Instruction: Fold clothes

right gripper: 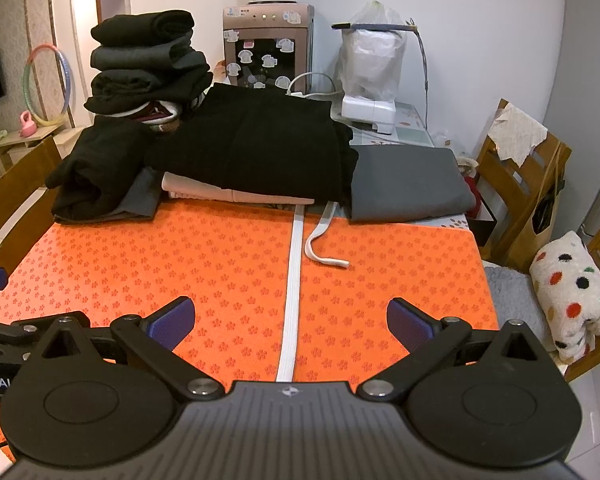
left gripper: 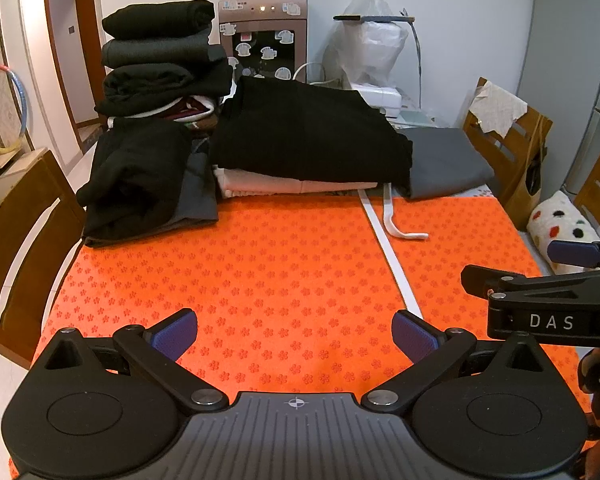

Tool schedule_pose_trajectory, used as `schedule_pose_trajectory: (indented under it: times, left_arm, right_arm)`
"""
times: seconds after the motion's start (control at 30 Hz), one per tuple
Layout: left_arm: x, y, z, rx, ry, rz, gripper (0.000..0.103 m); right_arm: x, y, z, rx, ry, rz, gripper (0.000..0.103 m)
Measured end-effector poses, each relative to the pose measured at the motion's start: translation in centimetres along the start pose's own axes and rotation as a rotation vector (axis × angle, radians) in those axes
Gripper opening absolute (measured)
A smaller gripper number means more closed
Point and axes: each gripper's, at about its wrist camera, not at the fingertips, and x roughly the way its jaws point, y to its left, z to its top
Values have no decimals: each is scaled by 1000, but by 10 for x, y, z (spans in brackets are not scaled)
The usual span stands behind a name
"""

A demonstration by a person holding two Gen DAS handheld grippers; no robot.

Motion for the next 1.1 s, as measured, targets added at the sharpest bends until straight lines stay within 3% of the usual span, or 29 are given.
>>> schedule_pose_trajectory:
  times: [0.67, 1.1]
  left_arm:
    - [20, -5, 7, 8, 30, -18, 103]
    - [57, 18, 12, -114, 43, 52, 103]
  right_arm:
    - [27, -16, 1, 41, 52, -24, 103]
    - [103, -93, 19, 208, 90, -61, 102]
